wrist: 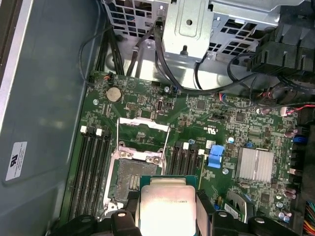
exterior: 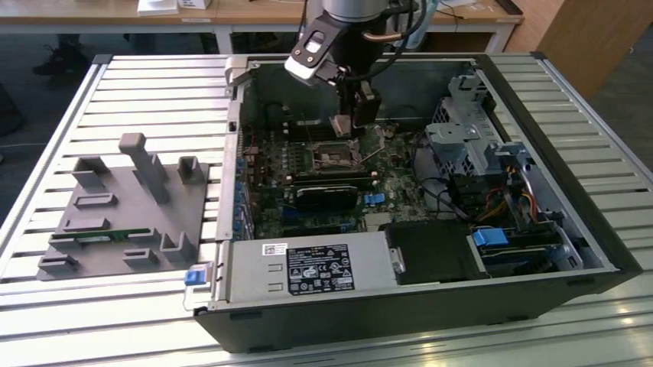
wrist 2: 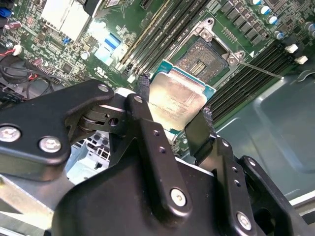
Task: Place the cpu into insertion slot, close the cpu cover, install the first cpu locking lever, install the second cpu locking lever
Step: 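Place the cpu into insertion slot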
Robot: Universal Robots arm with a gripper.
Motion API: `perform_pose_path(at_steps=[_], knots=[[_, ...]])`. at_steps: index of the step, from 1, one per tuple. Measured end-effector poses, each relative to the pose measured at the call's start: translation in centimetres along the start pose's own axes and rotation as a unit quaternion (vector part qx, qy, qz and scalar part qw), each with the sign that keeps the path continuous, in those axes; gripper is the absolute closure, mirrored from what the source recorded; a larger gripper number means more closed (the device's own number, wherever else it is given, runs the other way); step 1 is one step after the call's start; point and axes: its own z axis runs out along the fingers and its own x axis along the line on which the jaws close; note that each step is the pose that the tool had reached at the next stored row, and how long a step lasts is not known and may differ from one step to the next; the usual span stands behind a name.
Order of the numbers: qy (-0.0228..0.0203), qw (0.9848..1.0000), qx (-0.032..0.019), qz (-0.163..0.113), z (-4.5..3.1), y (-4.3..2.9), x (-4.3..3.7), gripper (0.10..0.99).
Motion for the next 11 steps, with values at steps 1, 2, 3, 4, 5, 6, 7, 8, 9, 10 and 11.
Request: perform_pose_path(at_steps=[1,2,3,4,5,6,7,8,9,10,11], knots=[[0.0,1.0,0.0,0.0,0.04,0.0,0.0,0.549],[0.0,1.0,0.0,0.0,0.08,-0.01,0.0,0.549],[0.0,1.0,0.0,0.0,0.12,-0.01,0.0,0.549],[0.0,1.0,0.0,0.0,0.16,-0.01,0.0,0.549],[0.0001,1.0,0.0,0.0,0.2,-0.02,0.01,0.549],[0.0,1.0,0.0,0.0,0.24,-0.02,0.01,0.549],[0.0,1.0,0.0,0.0,0.28,-0.02,0.01,0.549],[0.0,1.0,0.0,0.0,0.31,-0.03,0.01,0.549],[0.0,1.0,0.0,0.0,0.35,-0.03,0.01,0.549],[0.0,1.0,0.0,0.0,0.38,-0.03,0.01,0.549],[0.0,1.0,0.0,0.0,0.41,-0.04,0.01,0.549]])
